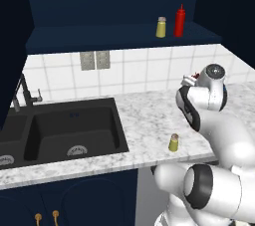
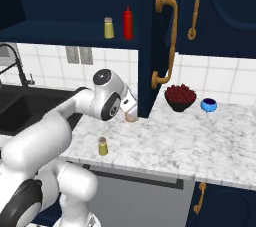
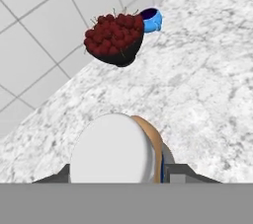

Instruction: Put the shaker and condiment bottle from the counter next to their counterparts in the cabinet.

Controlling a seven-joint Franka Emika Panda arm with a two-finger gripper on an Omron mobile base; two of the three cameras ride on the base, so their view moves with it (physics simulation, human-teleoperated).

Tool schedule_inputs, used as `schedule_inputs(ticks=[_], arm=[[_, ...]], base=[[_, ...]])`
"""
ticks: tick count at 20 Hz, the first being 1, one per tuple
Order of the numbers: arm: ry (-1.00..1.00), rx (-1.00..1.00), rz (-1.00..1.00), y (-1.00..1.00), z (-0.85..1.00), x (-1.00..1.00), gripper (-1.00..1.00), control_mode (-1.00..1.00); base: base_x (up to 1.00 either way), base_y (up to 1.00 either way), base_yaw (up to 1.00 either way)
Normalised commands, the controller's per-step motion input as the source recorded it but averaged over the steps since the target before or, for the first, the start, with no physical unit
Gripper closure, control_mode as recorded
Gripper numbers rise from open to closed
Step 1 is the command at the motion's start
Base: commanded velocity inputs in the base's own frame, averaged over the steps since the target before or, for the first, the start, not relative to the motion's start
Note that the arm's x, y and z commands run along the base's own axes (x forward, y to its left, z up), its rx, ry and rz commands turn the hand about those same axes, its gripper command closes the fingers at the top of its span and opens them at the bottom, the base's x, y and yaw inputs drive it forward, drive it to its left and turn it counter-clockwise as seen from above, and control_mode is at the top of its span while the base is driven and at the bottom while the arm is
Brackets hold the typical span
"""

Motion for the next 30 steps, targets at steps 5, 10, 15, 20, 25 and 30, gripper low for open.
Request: schedule_inputs(ticks=[5, 10, 15, 20, 25, 30], arm=[[0.01, 0.00, 0.00, 0.08, 0.75, 0.00, 1.00, -1.00], [0.03, 0.02, 0.00, 0.02, 0.70, 0.00, 1.00, -1.00], [0.00, 0.03, 0.00, 0.00, 0.65, 0.00, 1.00, -1.00], [0.00, 0.03, 0.00, 0.00, 0.59, 0.00, 1.00, -1.00], [0.00, 0.00, 0.00, 0.03, 0.63, 0.00, 1.00, -1.00], [-0.01, 0.00, 0.06, 0.02, 0.50, -0.01, 1.00, -1.00]], base=[[0.00, 0.00, 0.00], [0.00, 0.00, 0.00], [0.00, 0.00, 0.00], [0.00, 0.00, 0.00], [0.00, 0.00, 0.00], [0.00, 0.00, 0.00]])
